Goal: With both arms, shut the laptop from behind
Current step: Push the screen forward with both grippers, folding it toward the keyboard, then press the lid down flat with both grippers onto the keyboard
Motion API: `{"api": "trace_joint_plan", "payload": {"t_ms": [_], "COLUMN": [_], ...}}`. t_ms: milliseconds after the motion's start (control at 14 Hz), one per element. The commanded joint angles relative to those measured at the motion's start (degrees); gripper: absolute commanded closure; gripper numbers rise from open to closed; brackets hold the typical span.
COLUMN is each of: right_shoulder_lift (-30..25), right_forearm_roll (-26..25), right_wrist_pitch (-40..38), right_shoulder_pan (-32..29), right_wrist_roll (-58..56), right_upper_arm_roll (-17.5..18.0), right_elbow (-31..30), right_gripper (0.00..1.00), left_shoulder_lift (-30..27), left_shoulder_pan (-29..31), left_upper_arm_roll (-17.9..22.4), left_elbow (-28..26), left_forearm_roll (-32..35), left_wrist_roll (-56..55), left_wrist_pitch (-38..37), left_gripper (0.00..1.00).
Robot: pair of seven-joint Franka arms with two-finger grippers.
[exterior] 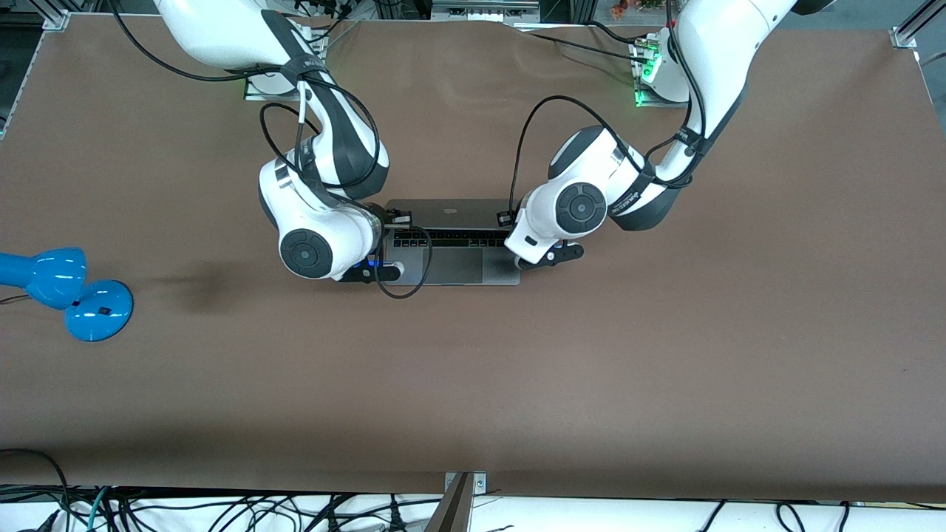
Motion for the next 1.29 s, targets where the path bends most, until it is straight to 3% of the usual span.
{"api": "trace_joint_plan", "payload": {"t_ms": [0,857,1214], "right_shoulder_lift": [3.6,8.7,9.9], "right_forearm_roll": [-0.9,-2.9,-3.4], "right_wrist_pitch": [-0.5,7.6,9.0], "right_shoulder_pan": [-0.9,-1.2,-1.5], "right_wrist_roll": [-1.7,-5.1,-7.4], "right_upper_arm_roll": [0.4,0.0,-0.1], "right_elbow": [4.6,5.4,5.4], "right_gripper": [0.94,0.94,0.94], "left_shoulder_lift": [2.8,8.0,8.7], "left_shoulder_pan": [-0.8,-1.0,-4.0], "left_upper_arm_roll": [0.3,1.6,4.7], "left_elbow": [3.0,3.8,3.8], "left_forearm_roll": [2.1,3.8,3.7], "left_wrist_roll": [-0.8,-0.8,-0.8], "left_wrist_pitch": [-0.2,8.0,9.6], "left_gripper": [1.00,1.00,1.00]}}
